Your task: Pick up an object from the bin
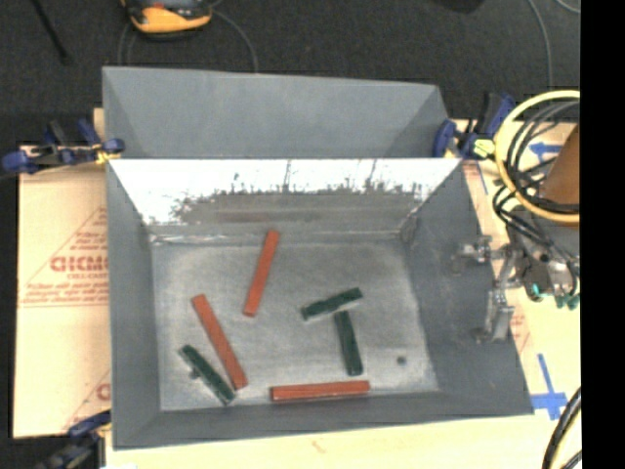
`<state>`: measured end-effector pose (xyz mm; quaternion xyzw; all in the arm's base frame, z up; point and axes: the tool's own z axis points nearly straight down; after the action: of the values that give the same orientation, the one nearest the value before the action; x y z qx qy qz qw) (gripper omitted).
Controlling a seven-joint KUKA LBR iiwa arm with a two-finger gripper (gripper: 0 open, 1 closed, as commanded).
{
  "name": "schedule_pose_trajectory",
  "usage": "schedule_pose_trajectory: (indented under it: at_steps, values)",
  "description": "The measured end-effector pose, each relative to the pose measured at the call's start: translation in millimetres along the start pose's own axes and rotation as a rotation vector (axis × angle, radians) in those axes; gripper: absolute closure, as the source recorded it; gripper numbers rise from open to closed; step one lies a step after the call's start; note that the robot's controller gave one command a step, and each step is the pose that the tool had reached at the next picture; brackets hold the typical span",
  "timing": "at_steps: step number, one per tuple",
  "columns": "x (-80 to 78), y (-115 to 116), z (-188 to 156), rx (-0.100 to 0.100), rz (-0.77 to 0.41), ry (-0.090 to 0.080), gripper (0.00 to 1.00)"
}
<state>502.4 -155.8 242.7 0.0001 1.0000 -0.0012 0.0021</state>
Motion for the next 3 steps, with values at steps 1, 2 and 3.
schedule_pose_trajectory:
  at_steps: [1,2,3]
  values:
    - [1.9,-1,40,0.001,-0.062,-0.006,0.0]
    - [13.0,-3,85,-0.001,-0.285,0.0,0.0]
    - [17.2,52,137,-0.001,-0.558,-0.001,0.0]
